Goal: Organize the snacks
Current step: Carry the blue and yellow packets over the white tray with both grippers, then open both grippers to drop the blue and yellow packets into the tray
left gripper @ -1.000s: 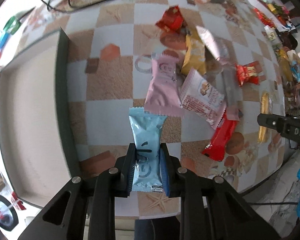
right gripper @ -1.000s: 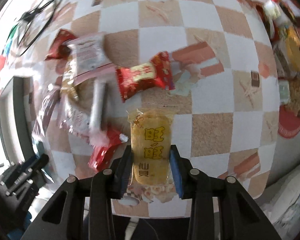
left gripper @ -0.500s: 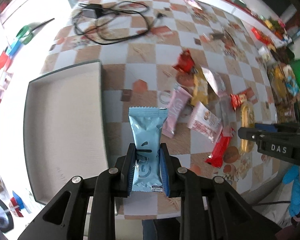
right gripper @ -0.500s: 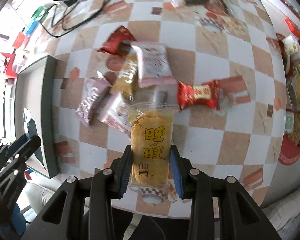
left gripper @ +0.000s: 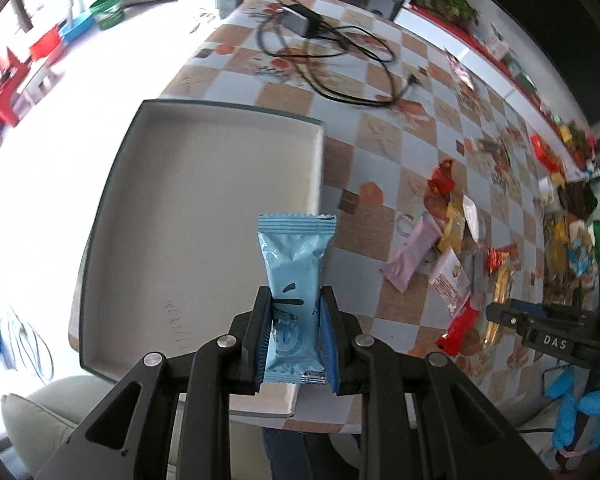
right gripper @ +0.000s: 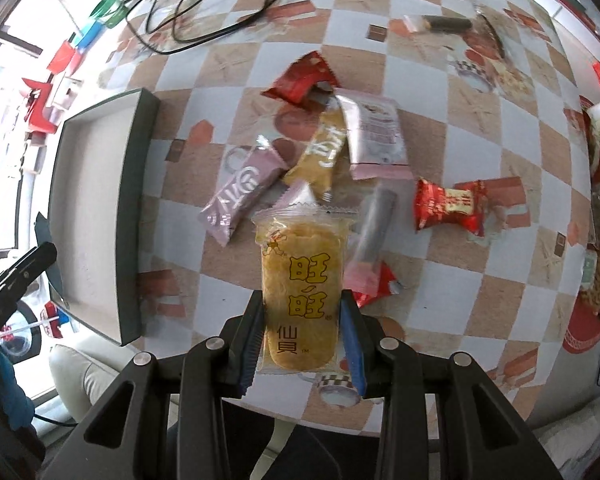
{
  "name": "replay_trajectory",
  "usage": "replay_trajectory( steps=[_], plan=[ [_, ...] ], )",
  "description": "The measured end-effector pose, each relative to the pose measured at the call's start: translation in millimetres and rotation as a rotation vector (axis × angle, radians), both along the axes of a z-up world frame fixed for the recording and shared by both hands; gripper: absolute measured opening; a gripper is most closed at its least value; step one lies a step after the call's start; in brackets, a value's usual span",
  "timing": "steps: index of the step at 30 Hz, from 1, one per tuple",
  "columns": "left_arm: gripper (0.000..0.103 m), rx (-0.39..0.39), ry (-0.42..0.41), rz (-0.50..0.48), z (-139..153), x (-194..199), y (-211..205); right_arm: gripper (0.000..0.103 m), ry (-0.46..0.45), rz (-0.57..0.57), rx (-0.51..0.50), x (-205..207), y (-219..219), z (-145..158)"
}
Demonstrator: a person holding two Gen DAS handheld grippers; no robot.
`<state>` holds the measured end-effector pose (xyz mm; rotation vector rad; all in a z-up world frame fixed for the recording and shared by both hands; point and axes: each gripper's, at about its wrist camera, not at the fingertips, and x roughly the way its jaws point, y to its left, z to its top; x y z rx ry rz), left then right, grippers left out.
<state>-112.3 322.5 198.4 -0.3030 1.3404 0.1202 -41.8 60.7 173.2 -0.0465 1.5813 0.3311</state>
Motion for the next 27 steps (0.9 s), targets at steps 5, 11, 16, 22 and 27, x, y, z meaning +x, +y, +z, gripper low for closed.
replay_trajectory(
  steps=[5,11,16,22,27],
  plan=[
    [0.025,0.026,0.036,0.047,-11,-9,21,0.038,0.005,0.060,0.016,1,25,-2],
    [0.025,0.081,0.087,0.084,-20,-19,39,0.038,-0.004,0.191,0.047,0,75,6],
    [0.025,0.081,0.117,0.122,-32,-28,57,0.038,0.001,0.285,0.090,1,129,12],
    [0.025,0.080,0.139,0.144,-41,-33,71,0.038,0.035,0.355,0.136,-4,184,11],
    [0.025,0.075,0.159,0.149,-49,-35,80,0.038,0.063,0.404,0.122,-12,215,-2]
  ],
)
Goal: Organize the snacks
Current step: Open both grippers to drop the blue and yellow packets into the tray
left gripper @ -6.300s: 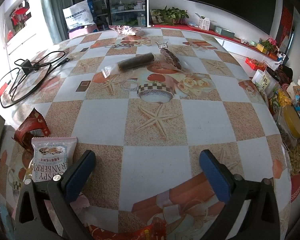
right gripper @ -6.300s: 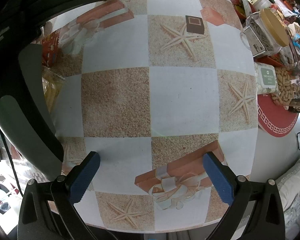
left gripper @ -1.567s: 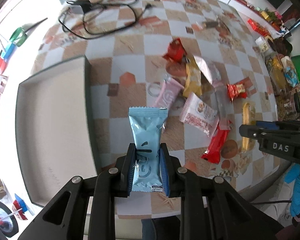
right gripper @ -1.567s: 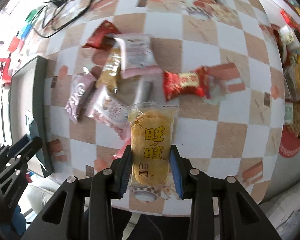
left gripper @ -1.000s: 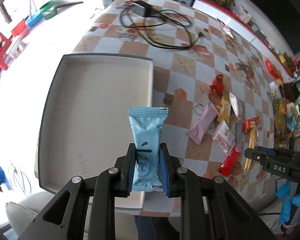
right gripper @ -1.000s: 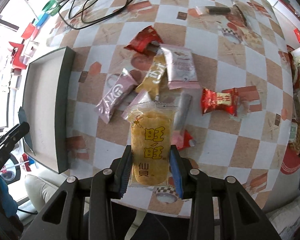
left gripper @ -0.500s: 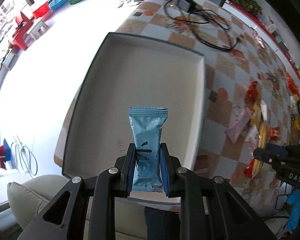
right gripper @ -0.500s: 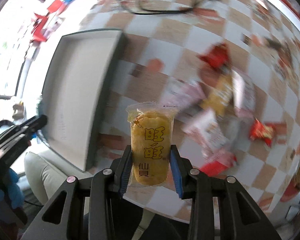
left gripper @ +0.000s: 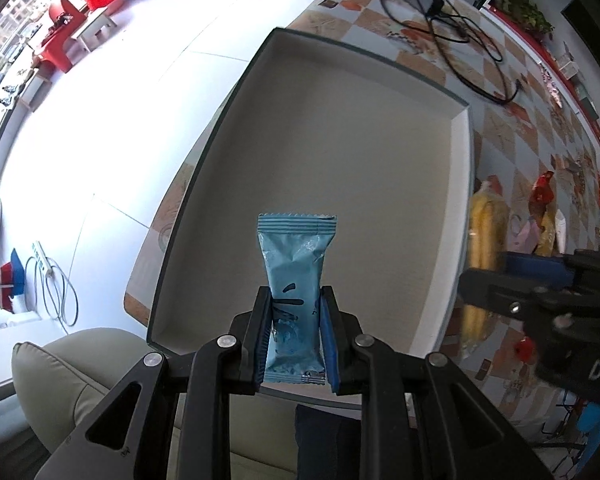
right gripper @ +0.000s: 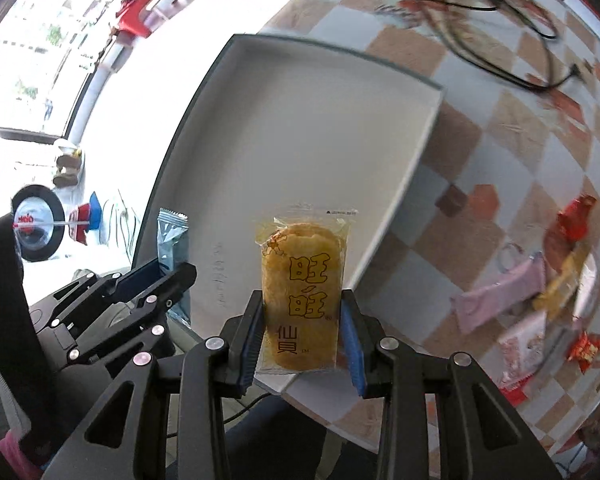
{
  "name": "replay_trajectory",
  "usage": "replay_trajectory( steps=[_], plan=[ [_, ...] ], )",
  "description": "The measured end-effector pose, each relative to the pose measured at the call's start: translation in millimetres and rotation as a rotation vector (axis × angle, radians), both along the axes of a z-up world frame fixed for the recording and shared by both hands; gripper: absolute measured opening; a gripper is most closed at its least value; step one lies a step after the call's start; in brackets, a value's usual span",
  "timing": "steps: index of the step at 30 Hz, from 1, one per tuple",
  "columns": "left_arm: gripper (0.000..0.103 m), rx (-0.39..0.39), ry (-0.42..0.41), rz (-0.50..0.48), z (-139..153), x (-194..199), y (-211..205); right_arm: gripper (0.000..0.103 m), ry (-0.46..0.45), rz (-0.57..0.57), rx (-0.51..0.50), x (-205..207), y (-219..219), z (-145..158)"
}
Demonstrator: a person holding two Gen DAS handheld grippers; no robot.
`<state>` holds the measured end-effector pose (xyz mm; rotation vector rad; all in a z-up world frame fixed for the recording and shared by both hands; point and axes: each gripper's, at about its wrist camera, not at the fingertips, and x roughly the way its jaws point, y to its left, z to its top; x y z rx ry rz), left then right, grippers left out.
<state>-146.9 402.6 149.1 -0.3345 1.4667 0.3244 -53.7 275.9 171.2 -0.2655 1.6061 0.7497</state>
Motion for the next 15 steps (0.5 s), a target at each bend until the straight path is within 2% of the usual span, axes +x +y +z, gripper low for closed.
replay_trajectory(
  steps=[9,10,12,13,14,15],
  plan=[
    [0.026,0.010,0.020,-0.009,-9,-5,7,0.038,0.019,0.026,-0.040,-7,23,-17],
    [0.029,0.011,0.019,-0.013,-9,-6,6,0.038,0.023,0.028,-0.043,-6,23,-18],
    [0.042,0.017,0.020,-0.020,-10,-5,4,0.038,0.029,0.031,-0.048,-7,24,-18],
    [0.055,0.026,0.019,-0.023,-9,-5,2,0.040,0.028,0.030,-0.051,-7,24,-18],
    [0.066,0.033,0.016,-0.024,-9,-5,2,0.046,0.027,0.030,-0.053,-6,25,-18],
    [0.069,0.045,0.011,-0.026,-7,-5,0,0.061,0.025,0.028,-0.052,-7,26,-17]
  ],
)
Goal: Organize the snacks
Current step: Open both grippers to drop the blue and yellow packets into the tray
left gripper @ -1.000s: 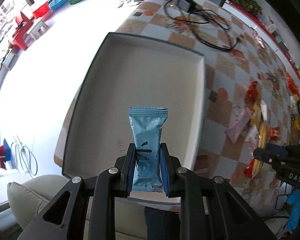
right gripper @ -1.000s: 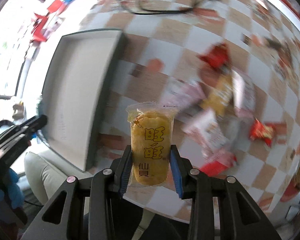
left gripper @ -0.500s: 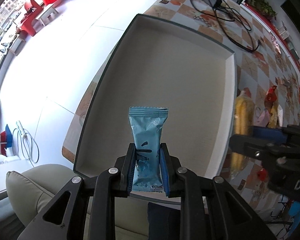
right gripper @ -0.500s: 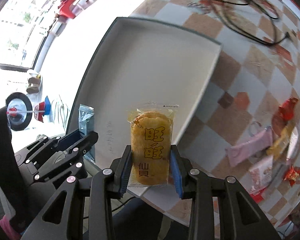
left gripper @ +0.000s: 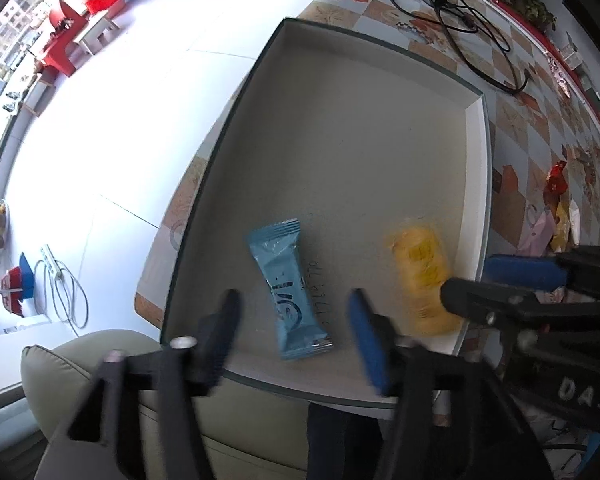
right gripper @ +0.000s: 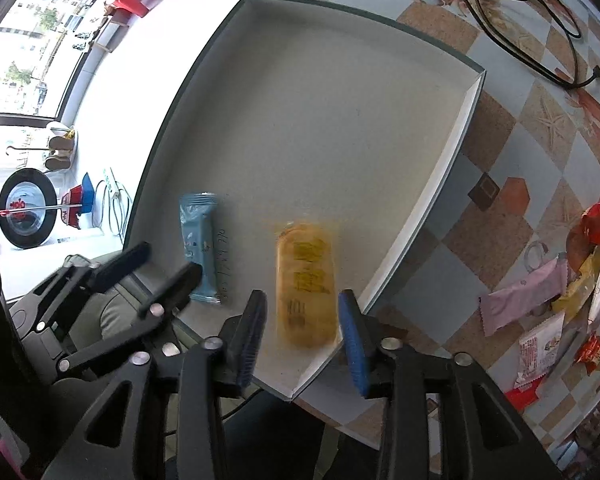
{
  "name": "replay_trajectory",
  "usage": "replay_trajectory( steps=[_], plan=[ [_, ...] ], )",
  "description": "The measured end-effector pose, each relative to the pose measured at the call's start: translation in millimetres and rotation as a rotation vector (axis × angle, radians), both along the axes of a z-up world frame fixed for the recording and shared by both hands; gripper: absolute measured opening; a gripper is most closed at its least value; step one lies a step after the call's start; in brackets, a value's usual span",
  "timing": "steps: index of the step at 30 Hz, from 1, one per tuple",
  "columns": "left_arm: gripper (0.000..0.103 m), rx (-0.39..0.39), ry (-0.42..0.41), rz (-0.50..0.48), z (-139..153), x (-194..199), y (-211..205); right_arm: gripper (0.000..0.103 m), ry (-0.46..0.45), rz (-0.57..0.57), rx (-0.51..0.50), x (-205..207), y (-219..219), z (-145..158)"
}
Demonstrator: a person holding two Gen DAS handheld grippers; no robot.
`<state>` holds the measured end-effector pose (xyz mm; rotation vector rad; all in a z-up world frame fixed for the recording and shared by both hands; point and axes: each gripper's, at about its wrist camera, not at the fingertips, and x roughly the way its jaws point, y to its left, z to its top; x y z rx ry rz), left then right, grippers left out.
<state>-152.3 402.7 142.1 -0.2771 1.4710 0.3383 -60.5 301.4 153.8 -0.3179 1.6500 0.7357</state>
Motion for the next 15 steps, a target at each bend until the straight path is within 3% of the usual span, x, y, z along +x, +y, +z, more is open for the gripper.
replay_trajectory(
  steps=[1,5,6,7,8,15],
  plan=[
    [0.074,0.005,-0.005,-0.002,1,0,-1,0.069,-0.005,-0.002,0.003,0,0,1],
    [0.078,0.003,-0.005,-0.001,4,1,-4,0.069,-0.032,-0.009,0.007,3,-6,7],
    [0.078,0.002,-0.005,-0.001,4,2,-4,0.074,-0.034,-0.014,0.003,4,-8,7],
    [0.078,0.005,-0.003,-0.002,4,2,-6,0.092,-0.037,-0.022,-0.003,5,-11,6],
    [0.078,0.007,-0.003,-0.002,4,3,-7,0.100,-0.040,-0.031,-0.005,6,-14,6],
    [0.080,0.003,-0.009,-0.031,7,9,-21,0.103,-0.036,-0.120,-0.016,20,-51,4]
  ],
)
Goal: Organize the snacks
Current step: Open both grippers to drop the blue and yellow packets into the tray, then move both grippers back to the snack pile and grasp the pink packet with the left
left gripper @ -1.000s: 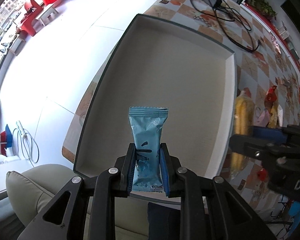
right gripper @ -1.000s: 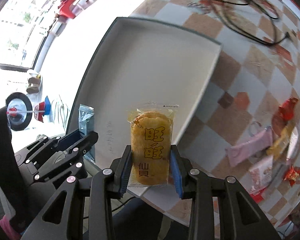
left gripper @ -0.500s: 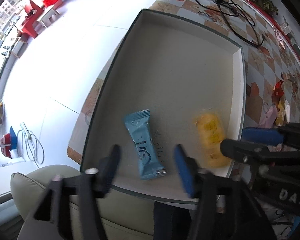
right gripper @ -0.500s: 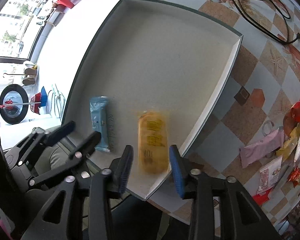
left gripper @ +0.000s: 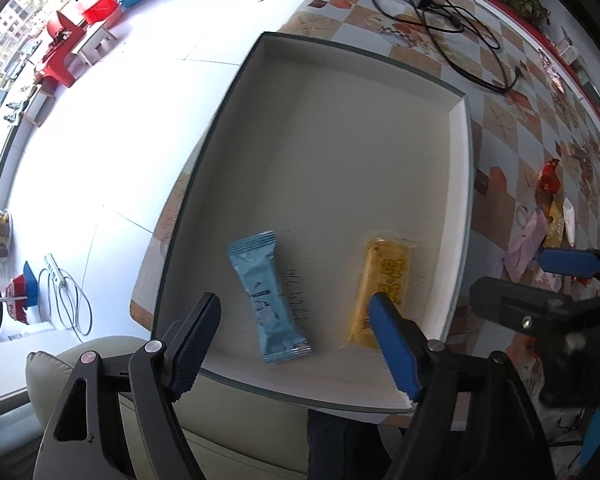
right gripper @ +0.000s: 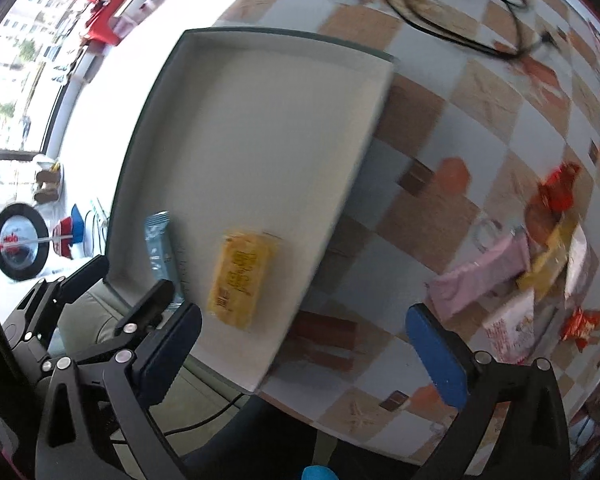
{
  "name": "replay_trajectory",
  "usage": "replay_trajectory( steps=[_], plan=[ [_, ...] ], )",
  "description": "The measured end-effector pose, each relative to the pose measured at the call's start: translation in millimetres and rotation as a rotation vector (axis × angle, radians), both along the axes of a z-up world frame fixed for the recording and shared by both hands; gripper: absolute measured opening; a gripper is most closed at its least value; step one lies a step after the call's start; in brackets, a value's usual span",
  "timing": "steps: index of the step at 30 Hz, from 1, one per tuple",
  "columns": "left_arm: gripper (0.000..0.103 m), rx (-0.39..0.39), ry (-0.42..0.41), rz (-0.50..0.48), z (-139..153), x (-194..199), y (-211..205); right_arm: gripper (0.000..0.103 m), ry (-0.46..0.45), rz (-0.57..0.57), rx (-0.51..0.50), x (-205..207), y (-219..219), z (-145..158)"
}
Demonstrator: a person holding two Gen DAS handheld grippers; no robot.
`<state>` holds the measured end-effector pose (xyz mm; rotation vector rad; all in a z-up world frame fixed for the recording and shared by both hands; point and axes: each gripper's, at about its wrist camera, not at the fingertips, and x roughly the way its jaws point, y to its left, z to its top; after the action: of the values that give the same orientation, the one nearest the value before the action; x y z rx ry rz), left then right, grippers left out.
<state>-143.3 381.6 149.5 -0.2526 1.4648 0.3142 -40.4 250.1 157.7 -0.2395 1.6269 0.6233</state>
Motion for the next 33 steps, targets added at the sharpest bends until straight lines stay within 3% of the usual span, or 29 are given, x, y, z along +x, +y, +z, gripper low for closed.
replay_trajectory(
  steps=[22,33],
  plan=[
    [0.080,-0.012,0.002,-0.174,10,30,-78,0.103,0.058,-0.243,-0.027,19,-119,-16],
    [0.080,-0.009,0.014,-0.316,4,47,-138,0.103,0.101,-0.447,-0.041,8,-216,-37]
  ],
)
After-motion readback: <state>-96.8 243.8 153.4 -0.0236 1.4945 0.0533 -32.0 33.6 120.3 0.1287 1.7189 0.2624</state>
